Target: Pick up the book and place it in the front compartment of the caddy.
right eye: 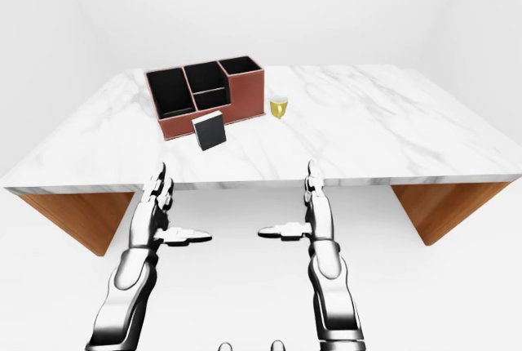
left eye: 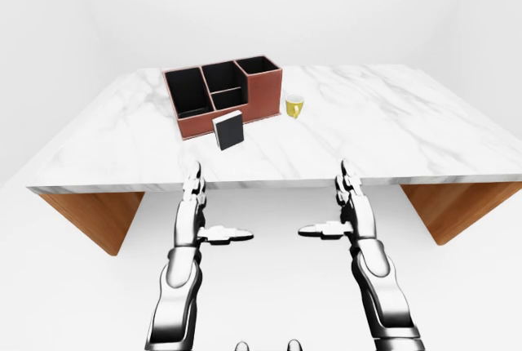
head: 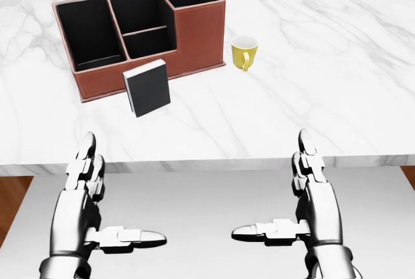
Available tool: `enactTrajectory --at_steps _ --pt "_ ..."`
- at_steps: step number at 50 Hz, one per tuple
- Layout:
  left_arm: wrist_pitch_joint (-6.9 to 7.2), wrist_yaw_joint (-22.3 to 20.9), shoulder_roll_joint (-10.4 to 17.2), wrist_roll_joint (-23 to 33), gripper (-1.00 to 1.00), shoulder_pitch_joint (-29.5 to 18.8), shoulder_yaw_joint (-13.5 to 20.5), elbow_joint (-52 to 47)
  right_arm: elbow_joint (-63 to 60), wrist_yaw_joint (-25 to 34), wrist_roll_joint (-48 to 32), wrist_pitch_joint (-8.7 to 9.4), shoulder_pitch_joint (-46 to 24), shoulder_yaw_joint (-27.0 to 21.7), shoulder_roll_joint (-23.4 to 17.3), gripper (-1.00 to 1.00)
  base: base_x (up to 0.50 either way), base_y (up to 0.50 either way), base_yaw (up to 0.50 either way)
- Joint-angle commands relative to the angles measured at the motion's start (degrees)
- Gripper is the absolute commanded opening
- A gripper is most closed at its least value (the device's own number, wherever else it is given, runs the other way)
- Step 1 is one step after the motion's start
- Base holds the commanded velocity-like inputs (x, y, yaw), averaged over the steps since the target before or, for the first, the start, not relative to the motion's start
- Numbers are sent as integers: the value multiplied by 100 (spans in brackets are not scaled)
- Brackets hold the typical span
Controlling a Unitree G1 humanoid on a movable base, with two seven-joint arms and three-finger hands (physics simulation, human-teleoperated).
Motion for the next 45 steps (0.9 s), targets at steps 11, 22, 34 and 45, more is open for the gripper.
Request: enactTrajectory --at_steps 11,22,34,45 --pt "327 -275 -129 159 100 2197 140 -4509 -3786 334 -657 297 1968 22 72 100 0 0 0" --pt "286 -514 -437 253 100 3099 342 -5414 -4945 535 -862 297 2962 81 171 100 0 0 0" --pt "159 -600 -650 471 100 3085 443 -5415 -4946 873 -659 297 3045 18 305 100 19 0 0" --pt "289 -467 -500 783 100 3038 148 -5415 -4979 690 -790 297 3020 234 141 100 50 0 0"
